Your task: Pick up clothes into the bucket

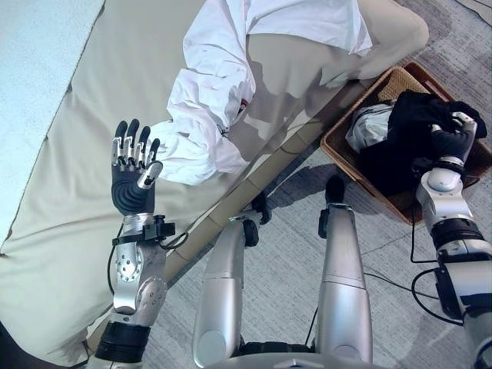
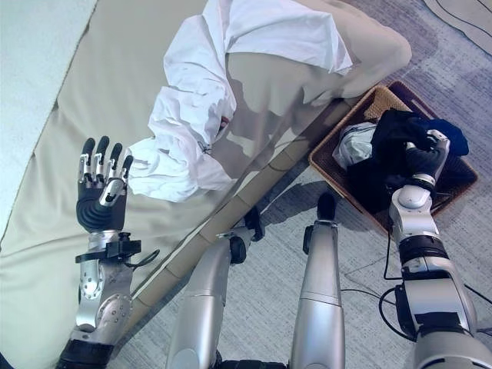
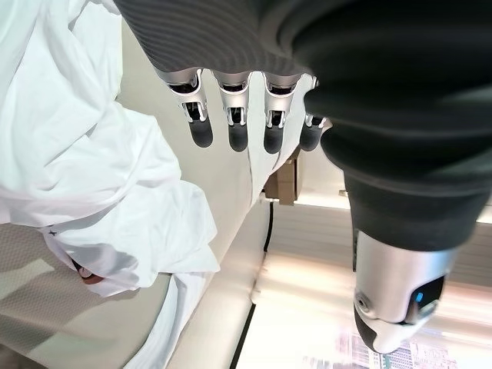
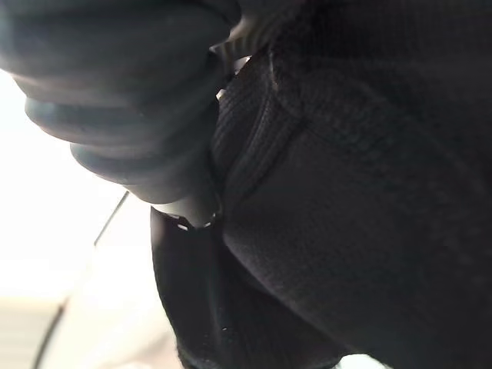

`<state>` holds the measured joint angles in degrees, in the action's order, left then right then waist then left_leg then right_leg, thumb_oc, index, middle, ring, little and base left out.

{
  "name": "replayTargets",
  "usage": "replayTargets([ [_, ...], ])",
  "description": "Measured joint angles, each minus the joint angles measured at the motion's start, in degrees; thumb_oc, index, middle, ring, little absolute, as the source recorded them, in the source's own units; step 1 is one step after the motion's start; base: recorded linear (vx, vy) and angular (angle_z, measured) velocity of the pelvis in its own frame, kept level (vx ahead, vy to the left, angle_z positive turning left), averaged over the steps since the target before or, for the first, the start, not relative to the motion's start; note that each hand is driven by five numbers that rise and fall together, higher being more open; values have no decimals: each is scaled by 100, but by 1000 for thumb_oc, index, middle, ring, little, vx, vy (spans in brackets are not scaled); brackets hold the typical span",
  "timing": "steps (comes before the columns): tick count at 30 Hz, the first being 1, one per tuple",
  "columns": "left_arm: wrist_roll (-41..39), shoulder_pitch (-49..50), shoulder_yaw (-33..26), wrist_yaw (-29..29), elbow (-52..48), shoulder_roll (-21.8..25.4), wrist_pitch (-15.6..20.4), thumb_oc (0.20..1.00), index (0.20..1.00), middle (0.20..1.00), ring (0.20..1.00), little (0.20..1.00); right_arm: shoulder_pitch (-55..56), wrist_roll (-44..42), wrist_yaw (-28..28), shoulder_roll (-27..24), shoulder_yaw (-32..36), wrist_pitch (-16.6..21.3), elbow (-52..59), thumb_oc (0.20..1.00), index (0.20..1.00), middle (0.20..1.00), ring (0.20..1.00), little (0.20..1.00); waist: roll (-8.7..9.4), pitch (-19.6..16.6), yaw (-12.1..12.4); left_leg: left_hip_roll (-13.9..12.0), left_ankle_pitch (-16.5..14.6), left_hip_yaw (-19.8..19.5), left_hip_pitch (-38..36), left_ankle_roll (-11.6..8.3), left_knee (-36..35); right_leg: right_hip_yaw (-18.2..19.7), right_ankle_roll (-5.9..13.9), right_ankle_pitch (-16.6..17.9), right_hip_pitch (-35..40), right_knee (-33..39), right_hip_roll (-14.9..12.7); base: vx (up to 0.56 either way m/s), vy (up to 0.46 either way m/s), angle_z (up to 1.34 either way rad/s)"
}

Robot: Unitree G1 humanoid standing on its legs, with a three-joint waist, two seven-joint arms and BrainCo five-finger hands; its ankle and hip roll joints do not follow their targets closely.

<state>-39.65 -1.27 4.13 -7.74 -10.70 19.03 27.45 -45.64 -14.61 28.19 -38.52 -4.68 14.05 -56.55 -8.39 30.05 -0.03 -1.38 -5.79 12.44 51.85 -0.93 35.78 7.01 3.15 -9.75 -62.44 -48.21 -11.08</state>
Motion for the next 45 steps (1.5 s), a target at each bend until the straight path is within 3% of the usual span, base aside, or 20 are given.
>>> replayTargets([
  [9, 5, -42, 96, -191, -211, 8, 14, 1000, 1000, 1000, 1000, 1000, -913, 1351, -26, -235, -1065, -703, -719, 200, 200, 200, 200, 200, -6, -3, 105, 27, -8, 19, 310, 9, 171, 59, -4, -3, -345, -181, -5, 0, 0, 0],
  [20, 7, -132, 90, -243, -234, 2, 24, 1000, 1000, 1000, 1000, 1000, -896, 1900, -225, -280, -1396, -742, -537, 203, 203, 203, 203, 203, -6, -6, 92, 21, -7, 13, 382, 10, 174, 87, 2, -7, -421, -186, 2, 0, 0, 0],
  [21, 7, -142, 90, -256, -234, 1, 37, 1000, 1000, 1000, 1000, 1000, -897, 1903, -225, -273, -1387, -744, -541, 589, 589, 589, 589, 589, -4, -8, 90, 22, -7, 13, 383, 10, 169, 86, 1, -7, -421, -181, 1, 0, 0, 0],
  [22, 7, -144, 90, -262, -234, 2, 38, 1000, 1000, 1000, 1000, 1000, -897, 1908, -224, -272, -1385, -753, -542, 843, 843, 843, 843, 843, -4, -10, 92, 24, -7, 13, 383, 10, 169, 86, -1, -6, -421, -179, 0, 0, 0, 0],
  [23, 8, -145, 89, -271, -234, 1, 41, 1000, 1000, 1000, 1000, 1000, -897, 1920, -223, -261, -1370, -770, -544, 1000, 1000, 1000, 1000, 1000, -4, -10, 92, 25, -7, 13, 383, 10, 167, 86, -1, -5, -421, -176, -1, 0, 0, 0],
  [29, 61, -238, 21, -424, -233, 0, 44, 1000, 1000, 1000, 1000, 1000, -849, 1919, -126, -72, -1133, -822, -649, 1000, 1000, 1000, 1000, 1000, -1, -16, 75, 26, 30, 21, 279, 62, -31, 42, 50, 72, -287, 62, 4, 3, 22, -2],
  [35, 434, -381, -108, -703, -179, -4, 86, 1000, 1000, 1000, 1000, 1000, -319, 1829, 148, 259, -702, -816, -50, 1000, 1000, 1000, 1000, 1000, 25, -201, -30, 67, 409, 27, -261, 125, -988, -146, 153, 486, 316, 1004, -1, -40, 4, -5],
  [45, 870, -351, -154, -878, 411, -33, 106, 1000, 1000, 1000, 1000, 1000, 1586, 1326, 360, 1053, 180, -424, 1581, 1000, 1000, 1000, 1000, 1000, 397, -720, -253, 87, 669, -217, -1175, 33, -1934, -565, 204, 596, 1365, 1853, -8, 39, -27, 5],
])
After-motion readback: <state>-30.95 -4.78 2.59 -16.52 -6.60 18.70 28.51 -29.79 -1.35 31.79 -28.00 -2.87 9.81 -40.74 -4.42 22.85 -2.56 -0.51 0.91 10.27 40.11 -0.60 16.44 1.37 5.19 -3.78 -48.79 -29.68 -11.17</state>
